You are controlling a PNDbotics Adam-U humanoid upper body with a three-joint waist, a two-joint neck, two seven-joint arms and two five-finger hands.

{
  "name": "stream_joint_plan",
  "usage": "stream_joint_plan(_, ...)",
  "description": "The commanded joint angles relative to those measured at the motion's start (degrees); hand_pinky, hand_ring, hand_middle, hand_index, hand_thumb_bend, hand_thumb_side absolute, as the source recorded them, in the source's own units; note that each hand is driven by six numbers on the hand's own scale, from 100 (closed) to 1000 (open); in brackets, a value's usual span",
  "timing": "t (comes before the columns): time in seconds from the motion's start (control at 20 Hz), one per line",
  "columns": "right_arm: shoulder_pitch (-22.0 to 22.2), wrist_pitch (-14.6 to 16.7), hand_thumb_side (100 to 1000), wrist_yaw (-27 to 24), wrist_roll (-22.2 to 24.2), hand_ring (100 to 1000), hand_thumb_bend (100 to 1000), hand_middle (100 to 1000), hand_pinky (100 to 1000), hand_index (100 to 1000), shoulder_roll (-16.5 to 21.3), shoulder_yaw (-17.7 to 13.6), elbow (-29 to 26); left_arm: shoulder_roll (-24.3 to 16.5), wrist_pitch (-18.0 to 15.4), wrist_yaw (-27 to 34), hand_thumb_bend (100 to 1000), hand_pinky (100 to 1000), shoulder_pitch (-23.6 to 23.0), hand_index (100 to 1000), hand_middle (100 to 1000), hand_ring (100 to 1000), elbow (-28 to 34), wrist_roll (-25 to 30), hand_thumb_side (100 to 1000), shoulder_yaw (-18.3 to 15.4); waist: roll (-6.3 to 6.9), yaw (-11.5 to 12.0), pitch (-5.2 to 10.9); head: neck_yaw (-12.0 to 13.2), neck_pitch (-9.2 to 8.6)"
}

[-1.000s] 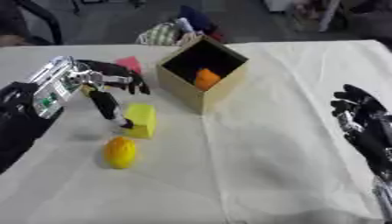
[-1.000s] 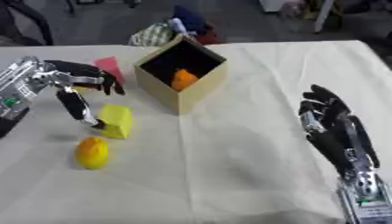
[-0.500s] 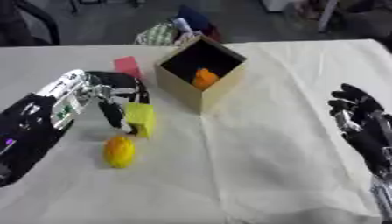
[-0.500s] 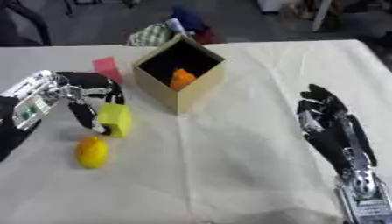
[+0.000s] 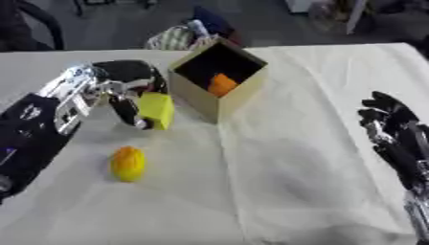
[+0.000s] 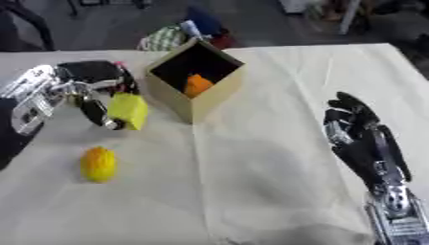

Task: Pick up objects on the table and place them in the box.

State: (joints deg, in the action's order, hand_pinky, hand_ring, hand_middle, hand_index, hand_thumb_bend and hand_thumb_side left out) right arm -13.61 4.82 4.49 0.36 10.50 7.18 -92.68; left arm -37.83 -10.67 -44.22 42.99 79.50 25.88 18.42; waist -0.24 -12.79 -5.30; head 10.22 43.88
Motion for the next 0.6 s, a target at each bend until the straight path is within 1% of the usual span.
stream_joint_plan(0.05,-0.48,-0.01,480,-0.11,0.26,800,100,787,782,902,0.63,0.27,-0.48,0.58,2.0,-0.33,435,516,4.32,550,439,456,0.54,-2.38,100,-2.21,-0.34,-0.43,1.58,0.04,0.24)
stream_joint_plan(0.2,-0.62,0.05,481,-0.28,0.58,800,100,787,782,902,0.32,0.65,-0.47,4.85,4.64,-3.02,433,548,8.86,578,457,474,-3.58,-4.0,100,-2.86,-0.45,-1.85,1.35,0.75,0.24)
stream_joint_plan(0.3,-0.73,0.03,482,-0.45,0.74,800,100,787,782,902,0.24,0.84,-0.45,8.02,6.58,-4.98,435,556,10.84,588,460,478,-6.74,-4.81,100,-3.81,-0.52,-2.81,1.06,1.15,0.24)
stream_joint_plan(0.45,-1.01,0.01,482,-0.69,0.99,800,100,787,782,902,0.21,1.14,-0.44,12.38,9.41,-7.81,438,572,12.63,604,472,489,-11.35,-6.58,100,-6.19,-0.47,-4.16,0.65,1.83,0.24)
stream_joint_plan(0.5,-1.11,-0.01,482,-0.73,1.07,800,100,787,782,902,0.17,1.26,-0.44,13.27,10.31,-8.71,455,593,13.08,624,489,504,-12.81,-7.35,100,-6.93,-0.42,-4.55,0.51,2.06,0.24)
stream_joint_plan(0.6,-1.32,0.01,483,-0.81,1.38,800,100,787,782,902,0.03,1.59,-0.45,14.44,12.14,-10.54,454,608,13.52,642,507,521,-15.78,-8.71,100,-8.48,-0.35,-5.34,0.27,2.49,0.24)
